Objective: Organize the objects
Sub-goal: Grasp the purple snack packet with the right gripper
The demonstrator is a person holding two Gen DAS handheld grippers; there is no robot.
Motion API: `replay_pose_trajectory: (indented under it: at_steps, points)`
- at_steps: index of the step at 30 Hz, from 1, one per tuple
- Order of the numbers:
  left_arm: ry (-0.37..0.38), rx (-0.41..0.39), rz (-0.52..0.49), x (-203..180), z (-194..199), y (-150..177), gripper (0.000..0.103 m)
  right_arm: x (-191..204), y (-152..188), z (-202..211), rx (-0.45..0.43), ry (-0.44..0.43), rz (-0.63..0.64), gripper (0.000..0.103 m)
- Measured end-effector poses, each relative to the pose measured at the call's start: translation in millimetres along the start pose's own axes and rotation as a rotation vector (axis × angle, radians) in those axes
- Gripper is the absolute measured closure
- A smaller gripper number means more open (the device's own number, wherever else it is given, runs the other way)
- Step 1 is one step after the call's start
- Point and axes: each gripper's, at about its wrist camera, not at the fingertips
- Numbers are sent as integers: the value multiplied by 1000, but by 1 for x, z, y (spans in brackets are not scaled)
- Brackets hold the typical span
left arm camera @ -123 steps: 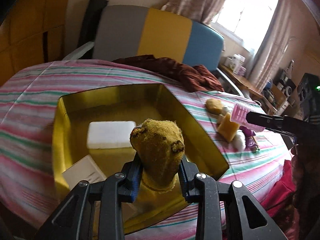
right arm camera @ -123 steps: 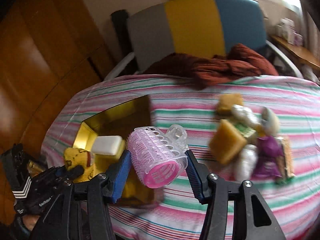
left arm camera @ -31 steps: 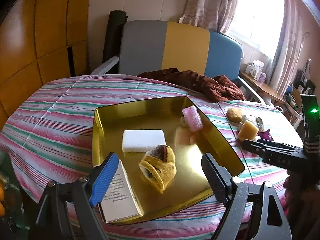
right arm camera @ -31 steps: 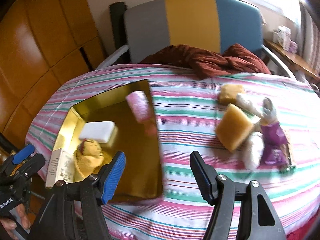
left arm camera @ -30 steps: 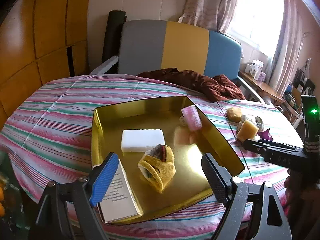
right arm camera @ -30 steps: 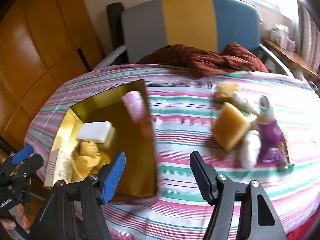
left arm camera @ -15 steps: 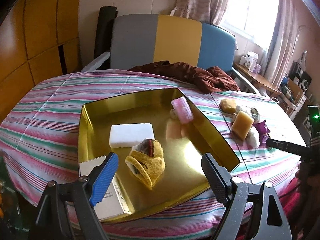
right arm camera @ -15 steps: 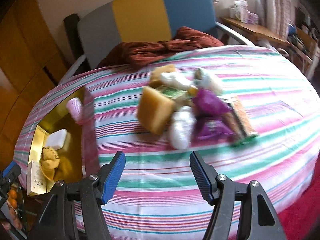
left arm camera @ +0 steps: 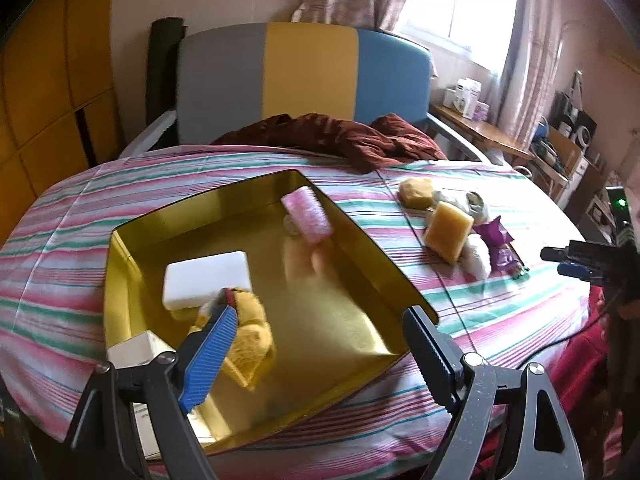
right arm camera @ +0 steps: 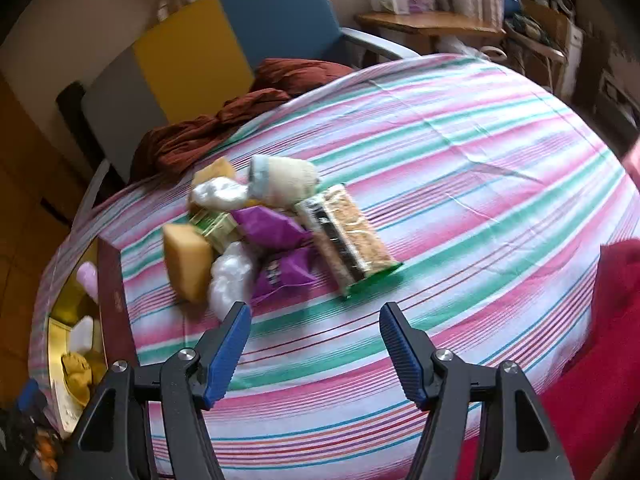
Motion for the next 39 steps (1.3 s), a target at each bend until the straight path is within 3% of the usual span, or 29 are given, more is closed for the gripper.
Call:
replay_pose_trajectory:
  at_steps: [4, 8, 13, 20, 26, 39]
  points:
    - [18, 10, -20, -11, -6, -4, 18, -1, -5, -4, 9, -18, -2, 35]
    - [37, 12, -43, -24, -11, -9, 18, 22, -16, -8, -12, -37, 115, 35]
    - [66, 18, -81, -39, -17, -15, 18, 55, -31, -24, -45, 12, 291, 35]
    - [88, 36, -106, -52, -29, -23, 18, 75, -40, -69, -3, 78, 464, 38]
    - [111, 58, -119, -64, -47, -35, 18, 71, -41, -86, 31, 73, 476, 71]
    - [179, 94, -168, -110, -93, -58, 18, 67, -47, -66, -21, -30, 414, 72]
Point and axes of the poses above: each gripper's, at about its wrist camera, not at the fingertips, and z roughly against the way its jaws point, x to its left, y to its underside, and after that the axes turned 2 degrees about y, right-handed
